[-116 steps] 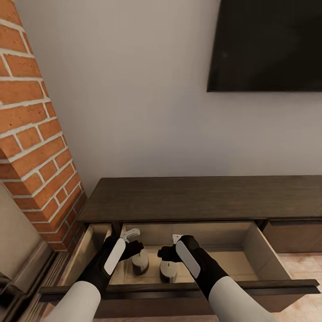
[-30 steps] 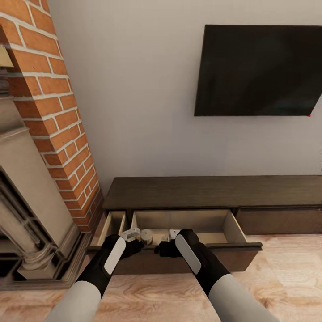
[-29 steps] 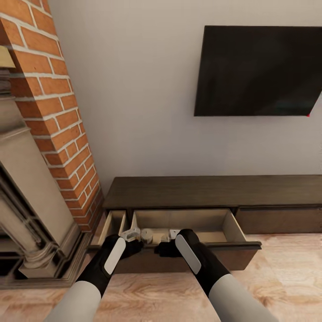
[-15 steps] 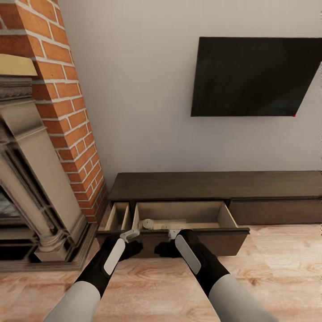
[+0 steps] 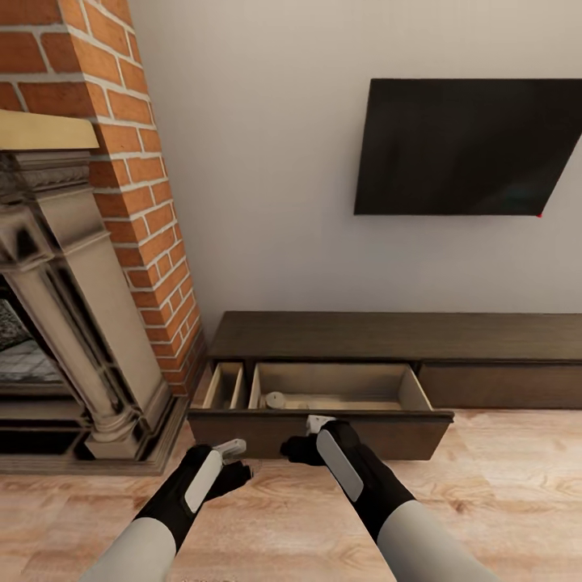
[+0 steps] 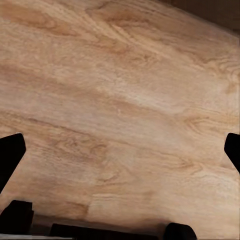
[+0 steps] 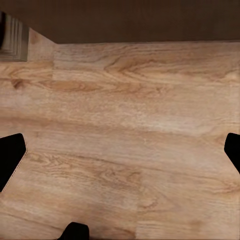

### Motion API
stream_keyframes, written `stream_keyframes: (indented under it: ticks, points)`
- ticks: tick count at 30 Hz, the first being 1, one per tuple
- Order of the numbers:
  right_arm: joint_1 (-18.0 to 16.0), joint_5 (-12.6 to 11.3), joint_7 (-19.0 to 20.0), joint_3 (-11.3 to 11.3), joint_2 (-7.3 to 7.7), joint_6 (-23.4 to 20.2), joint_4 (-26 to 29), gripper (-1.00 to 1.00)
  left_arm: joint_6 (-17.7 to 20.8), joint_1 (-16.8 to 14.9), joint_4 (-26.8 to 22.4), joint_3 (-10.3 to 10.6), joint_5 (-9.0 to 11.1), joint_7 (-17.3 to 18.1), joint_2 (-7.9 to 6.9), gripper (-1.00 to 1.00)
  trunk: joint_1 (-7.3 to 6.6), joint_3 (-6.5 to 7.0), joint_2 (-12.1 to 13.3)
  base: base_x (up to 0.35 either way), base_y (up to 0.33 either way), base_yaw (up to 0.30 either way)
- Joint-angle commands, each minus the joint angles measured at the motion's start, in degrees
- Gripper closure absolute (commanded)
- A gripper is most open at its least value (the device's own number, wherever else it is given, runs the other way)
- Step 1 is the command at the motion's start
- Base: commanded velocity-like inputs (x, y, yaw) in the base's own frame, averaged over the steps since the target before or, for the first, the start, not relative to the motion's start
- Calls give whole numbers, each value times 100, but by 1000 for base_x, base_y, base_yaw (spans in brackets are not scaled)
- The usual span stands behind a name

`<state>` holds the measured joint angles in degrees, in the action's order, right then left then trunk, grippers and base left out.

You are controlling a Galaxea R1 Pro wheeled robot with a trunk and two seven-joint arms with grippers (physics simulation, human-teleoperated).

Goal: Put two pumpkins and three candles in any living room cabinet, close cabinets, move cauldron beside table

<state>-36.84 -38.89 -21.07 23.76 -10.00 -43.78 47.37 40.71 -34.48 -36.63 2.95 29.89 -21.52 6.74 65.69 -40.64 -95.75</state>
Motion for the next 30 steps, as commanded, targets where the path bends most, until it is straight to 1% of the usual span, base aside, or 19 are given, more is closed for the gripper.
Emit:
stream_keyframes:
  ticks: [1,3,4,5,9,12,14,17,20,24,26,27,28,30]
  points:
    - [2,-52,-52,7,0,24,5,-100,1,-1,98,21,58,-53,-23,-100,-23,13,39,-2,0,253]
    - [10,-31,-50,13,0,127,-3,-100,-17,1,258,17,51,-49,-44,-100,-67,49,119,-1,0,261]
    - [11,-9,-48,18,0,234,-29,-100,-87,1,433,8,43,-46,-57,-100,-89,67,159,-1,0,267]
    - [13,-5,-48,19,0,264,-44,-100,-131,2,497,6,41,-44,-65,-100,-111,85,199,0,0,268]
    - [11,14,-47,27,0,497,-314,-100,-593,2,930,6,48,-18,-209,-100,-199,157,360,0,0,271]
    - [11,20,-36,40,0,845,-625,-100,-807,2,1267,11,48,13,-304,-100,-265,211,480,0,0,274]
    - [10,16,5,45,0,1103,-805,-100,-911,2,1484,7,40,25,-334,-100,-265,211,480,0,0,276]
    - [10,17,89,54,0,1365,-1069,-100,-1233,8,1704,10,41,32,-347,-100,-265,211,480,0,0,276]
    - [12,25,189,61,0,1539,-1261,-100,-1547,10,1887,12,58,33,-350,-100,-265,210,480,0,0,276]
    - [17,23,253,66,0,1795,-1370,-100,-1936,11,2242,19,69,44,-344,-100,-265,203,480,0,0,276]
    - [25,27,269,67,0,1937,-1392,-100,-2230,11,2458,18,72,58,-337,-100,-265,199,480,0,0,276]
    - [27,27,272,68,0,1987,-1395,-100,-2318,11,2505,17,74,60,-336,-100,-265,196,480,0,0,276]
    - [32,26,280,72,0,2139,-1411,-100,-2586,11,2626,15,80,64,-334,-100,-265,194,480,-23,0,276]
    - [34,26,283,74,0,2256,-1486,-100,-2810,11,2723,14,84,67,-329,-100,-265,188,480,-73,0,276]
